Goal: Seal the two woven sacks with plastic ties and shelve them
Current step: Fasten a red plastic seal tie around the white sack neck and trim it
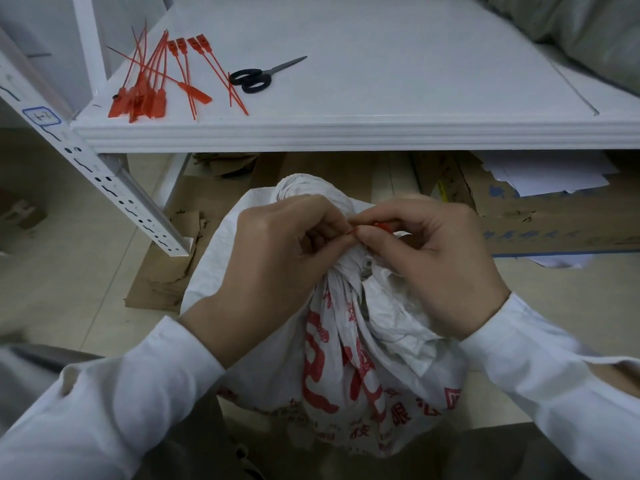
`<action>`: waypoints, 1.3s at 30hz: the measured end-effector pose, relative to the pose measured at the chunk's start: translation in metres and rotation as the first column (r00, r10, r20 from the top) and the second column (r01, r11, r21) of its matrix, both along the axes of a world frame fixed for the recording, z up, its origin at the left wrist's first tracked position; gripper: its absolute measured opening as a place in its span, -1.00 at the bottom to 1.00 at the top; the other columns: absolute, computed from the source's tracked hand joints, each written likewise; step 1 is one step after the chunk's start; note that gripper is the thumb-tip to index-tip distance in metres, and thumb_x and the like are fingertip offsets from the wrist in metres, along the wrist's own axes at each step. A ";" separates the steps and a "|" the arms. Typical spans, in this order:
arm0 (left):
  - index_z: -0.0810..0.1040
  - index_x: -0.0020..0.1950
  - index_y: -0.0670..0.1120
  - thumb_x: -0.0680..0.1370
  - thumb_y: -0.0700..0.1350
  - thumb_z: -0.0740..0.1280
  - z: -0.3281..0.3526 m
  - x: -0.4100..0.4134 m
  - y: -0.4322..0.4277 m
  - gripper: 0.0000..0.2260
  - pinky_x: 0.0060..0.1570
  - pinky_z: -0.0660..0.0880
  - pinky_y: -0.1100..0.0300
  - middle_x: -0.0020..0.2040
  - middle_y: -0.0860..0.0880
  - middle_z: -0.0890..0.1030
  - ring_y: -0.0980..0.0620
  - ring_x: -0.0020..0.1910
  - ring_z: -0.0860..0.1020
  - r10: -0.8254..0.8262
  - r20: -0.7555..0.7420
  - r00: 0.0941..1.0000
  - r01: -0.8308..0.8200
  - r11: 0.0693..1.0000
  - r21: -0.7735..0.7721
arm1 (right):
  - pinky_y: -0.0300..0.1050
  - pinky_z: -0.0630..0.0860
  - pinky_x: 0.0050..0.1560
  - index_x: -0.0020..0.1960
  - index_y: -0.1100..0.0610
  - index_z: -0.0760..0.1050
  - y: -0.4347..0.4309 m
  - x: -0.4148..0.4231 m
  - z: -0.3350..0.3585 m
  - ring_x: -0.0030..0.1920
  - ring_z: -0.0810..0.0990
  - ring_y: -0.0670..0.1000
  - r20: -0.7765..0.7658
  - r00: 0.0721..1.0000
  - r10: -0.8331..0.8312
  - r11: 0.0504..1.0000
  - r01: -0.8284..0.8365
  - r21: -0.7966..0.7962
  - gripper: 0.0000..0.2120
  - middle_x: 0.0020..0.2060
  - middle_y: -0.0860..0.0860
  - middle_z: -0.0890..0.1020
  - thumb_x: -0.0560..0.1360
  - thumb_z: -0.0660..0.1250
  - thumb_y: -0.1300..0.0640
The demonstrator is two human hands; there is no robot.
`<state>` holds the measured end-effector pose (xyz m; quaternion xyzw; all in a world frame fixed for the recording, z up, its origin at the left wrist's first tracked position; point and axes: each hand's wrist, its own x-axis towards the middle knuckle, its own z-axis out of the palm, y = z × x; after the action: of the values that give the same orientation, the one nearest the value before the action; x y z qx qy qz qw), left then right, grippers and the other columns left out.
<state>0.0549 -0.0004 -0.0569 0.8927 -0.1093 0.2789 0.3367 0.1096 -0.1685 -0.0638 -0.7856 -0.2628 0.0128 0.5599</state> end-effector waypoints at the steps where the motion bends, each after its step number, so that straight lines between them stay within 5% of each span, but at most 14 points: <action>1: 0.66 -0.17 -0.19 0.43 -0.21 0.51 0.000 0.000 0.000 -0.93 -0.25 0.49 0.46 -0.27 -0.01 0.63 0.18 -0.29 0.54 0.000 -0.002 1.000 0.000 1.000 0.014 | 0.05 0.62 -0.17 -0.07 0.05 0.69 0.000 -0.001 0.000 -0.14 0.65 -0.04 -0.013 1.000 0.009 1.000 -0.009 0.017 -0.90 -0.18 -0.07 0.65 0.42 0.49 0.14; 7: 0.67 -0.18 -0.19 0.44 -0.21 0.49 0.001 0.003 0.000 -0.95 -0.29 0.45 0.41 -0.28 -0.01 0.62 0.17 -0.32 0.50 -0.040 -0.040 0.998 0.044 0.993 0.107 | 0.16 0.62 -0.16 -0.19 0.12 0.67 0.000 0.000 -0.005 -0.18 0.67 0.06 -0.085 0.996 -0.037 0.997 0.043 0.066 -0.98 -0.22 0.00 0.69 0.40 0.49 0.21; 14: 0.71 -0.08 -0.16 0.50 -0.16 0.39 0.001 0.008 0.012 -0.88 -0.23 0.49 0.35 -0.18 -0.02 0.63 0.17 -0.25 0.52 -0.050 -0.116 0.992 0.075 0.973 0.216 | 0.04 0.64 0.01 -0.18 0.15 0.67 -0.003 0.003 -0.006 -0.16 0.71 0.05 -0.300 0.951 -0.079 0.982 0.125 0.139 -0.93 -0.22 0.06 0.72 0.39 0.48 0.30; 17: 0.70 -0.04 -0.16 0.52 -0.17 0.36 0.000 0.009 0.012 -0.86 -0.19 0.42 0.43 -0.17 0.00 0.63 0.21 -0.23 0.48 -0.065 -0.129 0.990 0.090 0.976 0.197 | -0.01 0.61 0.07 -0.10 0.19 0.66 -0.008 0.006 -0.007 -0.07 0.70 0.07 -0.467 0.883 -0.052 0.960 0.173 0.219 -0.85 -0.15 0.10 0.72 0.36 0.46 0.37; 22: 0.71 -0.08 -0.16 0.53 -0.16 0.36 0.001 0.012 0.005 -0.86 -0.23 0.37 0.42 -0.22 0.03 0.60 0.23 -0.28 0.45 -0.091 -0.156 0.984 0.113 0.984 0.135 | -0.20 0.64 -0.11 -0.07 0.32 0.61 -0.008 0.004 0.000 -0.13 0.72 0.11 -0.748 0.654 0.117 0.821 0.360 0.443 -0.79 -0.18 0.23 0.70 0.30 0.38 0.35; 26: 0.69 -0.12 -0.15 0.54 -0.12 0.34 0.002 0.016 0.002 -0.84 -0.26 0.39 0.34 -0.26 0.07 0.57 0.19 -0.31 0.47 -0.058 -0.175 0.983 0.079 0.990 0.116 | -0.24 0.63 -0.19 -0.06 0.28 0.60 -0.007 0.006 0.004 -0.19 0.72 0.05 -0.788 0.588 0.182 0.796 0.382 0.470 -0.77 -0.20 0.21 0.71 0.29 0.36 0.29; 39: 0.56 -0.23 -0.10 0.54 -0.12 0.30 0.001 0.016 -0.004 -0.84 -0.20 0.26 0.43 -0.31 0.14 0.46 0.21 -0.29 0.40 -0.017 -0.219 0.976 0.030 0.998 0.053 | -0.20 0.64 -0.12 -0.07 0.29 0.59 -0.007 0.003 0.008 -0.18 0.72 0.06 -0.738 0.644 0.201 0.784 0.346 0.516 -0.80 -0.22 0.20 0.70 0.32 0.33 0.29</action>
<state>0.0706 -0.0049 -0.0559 0.9257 -0.0900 0.1722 0.3246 0.1127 -0.1753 -0.0561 -0.4879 0.0422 0.2312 0.8407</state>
